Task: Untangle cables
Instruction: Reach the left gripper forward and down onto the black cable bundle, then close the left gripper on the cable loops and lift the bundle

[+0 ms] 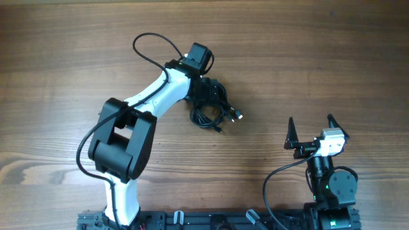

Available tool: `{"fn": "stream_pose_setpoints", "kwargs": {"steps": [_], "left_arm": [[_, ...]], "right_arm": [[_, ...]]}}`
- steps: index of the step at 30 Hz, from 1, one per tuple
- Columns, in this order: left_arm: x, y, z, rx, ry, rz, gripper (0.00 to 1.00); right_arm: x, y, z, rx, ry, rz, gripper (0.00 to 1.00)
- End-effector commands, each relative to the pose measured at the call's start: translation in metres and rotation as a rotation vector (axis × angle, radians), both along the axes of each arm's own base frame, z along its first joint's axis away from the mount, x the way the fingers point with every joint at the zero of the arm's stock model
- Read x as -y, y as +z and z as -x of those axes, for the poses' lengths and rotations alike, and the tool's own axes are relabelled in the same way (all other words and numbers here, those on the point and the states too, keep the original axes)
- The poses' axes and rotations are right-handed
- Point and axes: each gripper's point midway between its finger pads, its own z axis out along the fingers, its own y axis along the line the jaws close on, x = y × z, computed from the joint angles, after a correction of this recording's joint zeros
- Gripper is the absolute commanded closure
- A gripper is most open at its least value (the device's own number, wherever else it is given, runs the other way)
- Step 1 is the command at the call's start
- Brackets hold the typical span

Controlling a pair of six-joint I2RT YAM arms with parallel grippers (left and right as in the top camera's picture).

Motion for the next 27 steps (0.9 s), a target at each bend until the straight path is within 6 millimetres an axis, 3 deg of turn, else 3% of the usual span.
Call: {"fn": "stream_pose_setpoints", "kwargs": {"steps": [1, 6, 7, 8, 9, 13, 17, 20, 23, 27], "left_arm": [[-0.004, -0.015, -0.002, -0.021, 0.03, -0.032, 0.0], [-0.004, -0.023, 0.003, -0.05, 0.026, -0.034, 0.03], [-0.004, -0.023, 0.002, -0.046, 0.026, -0.032, 0.11], [-0.003, -0.022, 0.001, -0.042, 0.026, -0.03, 0.29], [-0.003, -0.022, 0.001, -0.039, 0.026, -0.029, 0.37], [-0.003, -0.023, 0.001, -0.039, 0.026, -0.028, 0.62], [-0.003, -0.023, 0.001, -0.039, 0.026, -0.028, 0.94], [-0.005, -0.021, 0.005, -0.053, 0.027, -0.036, 0.96], [-0.004, 0.018, -0.002, 0.02, 0.049, 0.002, 0.96], [-0.017, 0.092, -0.016, 0.222, 0.086, -0.018, 0.96]], "right_arm": [[0.0, 0.001, 0.0, 0.005, -0.004, -0.015, 0.0], [0.0, 0.001, 0.0, 0.005, -0.004, -0.015, 0.0], [0.0, 0.001, 0.0, 0.005, -0.004, -0.015, 0.0], [0.0, 0.001, 0.0, 0.005, -0.004, -0.015, 0.0], [0.0, 0.001, 0.0, 0.005, -0.004, -0.015, 0.0], [0.0, 0.001, 0.0, 0.005, -0.004, -0.015, 0.0], [0.0, 0.001, 0.0, 0.005, -0.004, -0.015, 0.0], [0.0, 0.001, 0.0, 0.005, -0.004, -0.015, 0.0], [0.0, 0.001, 0.0, 0.005, -0.004, -0.015, 0.0], [0.0, 0.001, 0.0, 0.005, -0.004, -0.015, 0.0]]}}
